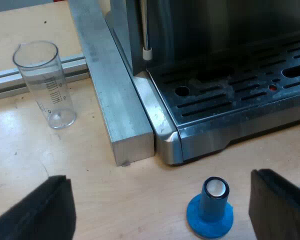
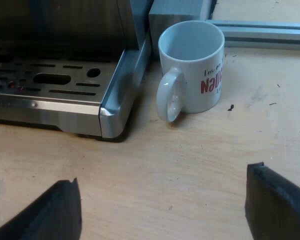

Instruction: Grind coffee beans and then tamp

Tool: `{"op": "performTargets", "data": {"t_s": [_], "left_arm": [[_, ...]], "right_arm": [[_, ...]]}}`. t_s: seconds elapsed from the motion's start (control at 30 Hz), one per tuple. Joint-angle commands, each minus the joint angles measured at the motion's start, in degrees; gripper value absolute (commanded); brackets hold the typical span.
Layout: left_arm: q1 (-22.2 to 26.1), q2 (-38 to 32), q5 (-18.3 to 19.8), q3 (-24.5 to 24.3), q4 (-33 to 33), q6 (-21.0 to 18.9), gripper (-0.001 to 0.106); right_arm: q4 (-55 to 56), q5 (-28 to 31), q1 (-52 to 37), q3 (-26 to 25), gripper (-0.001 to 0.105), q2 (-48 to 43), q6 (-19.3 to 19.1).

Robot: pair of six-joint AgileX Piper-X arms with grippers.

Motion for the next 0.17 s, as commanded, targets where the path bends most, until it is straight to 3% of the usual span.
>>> {"op": "performTargets", "data": {"t_s": [0.03,0.17], "left_arm": [[0.0,-8.0,-0.1,-0.1,-0.9,-0.5,0.073],[0.0,-8.0,-0.1,-0.1,-0.9,-0.5,0.073]], "right_arm": [[-0.2,-0.3,0.0,-0.3,0.069,-2.3,-0.4],[-0.2,-0.3,0.0,-0.3,0.069,-2.3,-0.4]]}}
